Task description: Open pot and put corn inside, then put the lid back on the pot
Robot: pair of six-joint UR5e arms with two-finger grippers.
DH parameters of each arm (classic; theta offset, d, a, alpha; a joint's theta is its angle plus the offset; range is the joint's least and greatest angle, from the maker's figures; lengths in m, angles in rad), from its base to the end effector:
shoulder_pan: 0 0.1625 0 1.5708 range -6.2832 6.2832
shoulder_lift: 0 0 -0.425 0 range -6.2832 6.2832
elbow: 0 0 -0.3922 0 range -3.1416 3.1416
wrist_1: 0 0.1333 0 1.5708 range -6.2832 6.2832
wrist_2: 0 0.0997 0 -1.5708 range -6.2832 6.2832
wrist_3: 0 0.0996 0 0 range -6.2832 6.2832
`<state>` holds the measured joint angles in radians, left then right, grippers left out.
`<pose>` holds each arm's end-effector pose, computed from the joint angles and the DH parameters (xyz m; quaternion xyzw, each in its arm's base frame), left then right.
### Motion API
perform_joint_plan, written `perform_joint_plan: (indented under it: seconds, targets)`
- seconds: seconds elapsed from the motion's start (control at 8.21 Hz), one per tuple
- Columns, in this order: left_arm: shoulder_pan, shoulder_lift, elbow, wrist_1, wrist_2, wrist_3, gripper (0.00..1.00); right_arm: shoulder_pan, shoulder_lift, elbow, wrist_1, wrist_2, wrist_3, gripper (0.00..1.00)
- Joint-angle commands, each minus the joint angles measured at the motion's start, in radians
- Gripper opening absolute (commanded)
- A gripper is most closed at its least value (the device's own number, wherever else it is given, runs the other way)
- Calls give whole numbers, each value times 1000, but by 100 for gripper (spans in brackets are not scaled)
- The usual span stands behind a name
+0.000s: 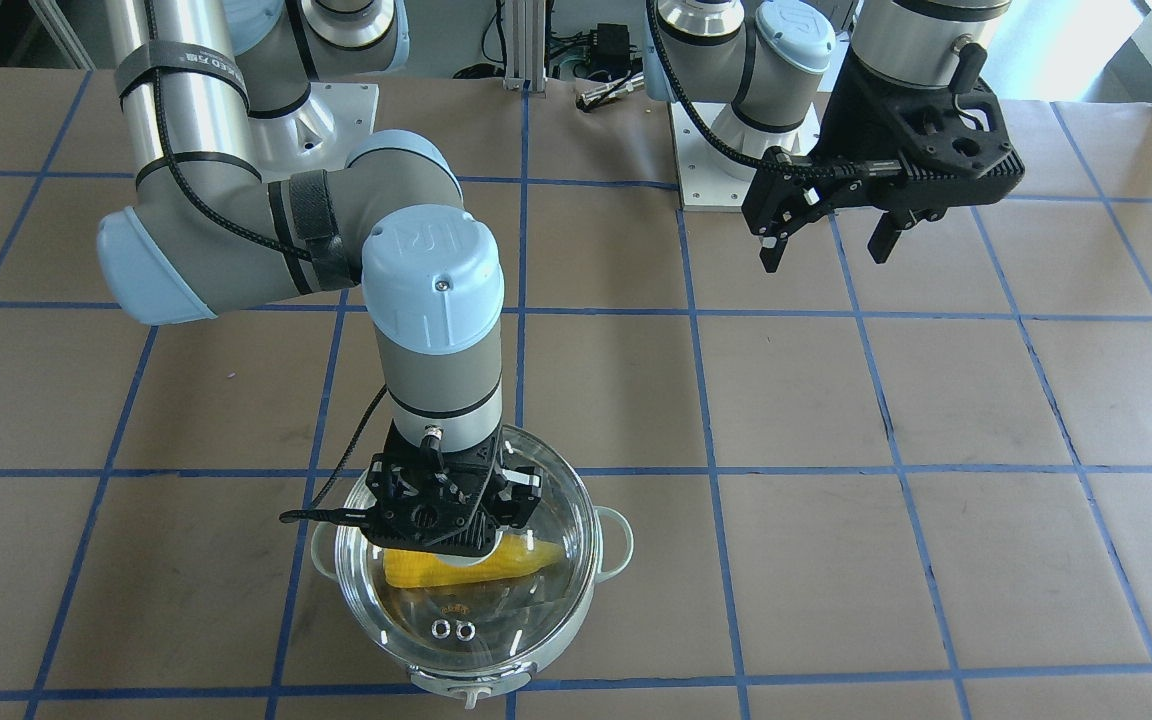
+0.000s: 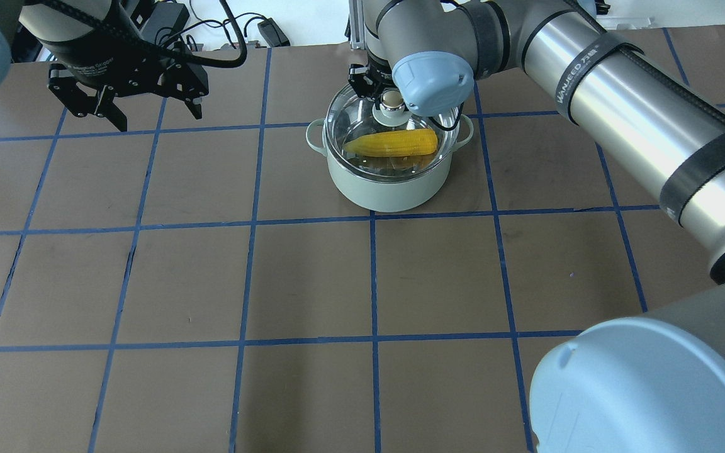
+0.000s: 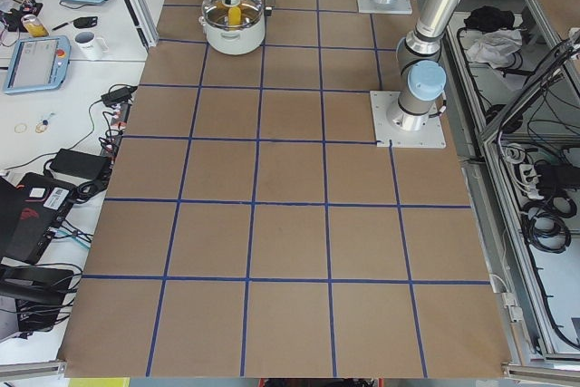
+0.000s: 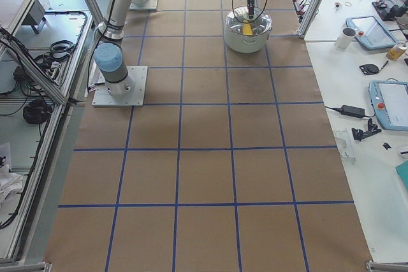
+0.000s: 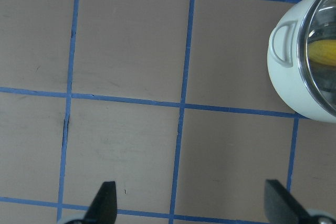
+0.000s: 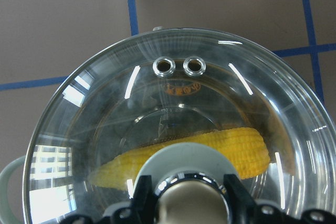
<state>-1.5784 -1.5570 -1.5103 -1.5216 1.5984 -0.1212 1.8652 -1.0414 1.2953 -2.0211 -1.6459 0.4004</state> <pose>-0.1343 -0.4955 0.5300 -0.0575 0.9963 -0.0625 0.0098 0.3268 -0.6443 0.3529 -0.0564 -0.9929 0.1048 0.0018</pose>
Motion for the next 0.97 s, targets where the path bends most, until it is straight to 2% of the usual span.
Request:
perform_joint_plan:
  seconds: [0.0, 0.85]
  targets:
    - [1, -3, -4, 9, -2, 56, 100, 0, 1, 2, 1, 2, 3, 3]
    - [0, 12, 2, -5, -2, 187, 100, 0, 1, 4, -1, 12, 11, 3]
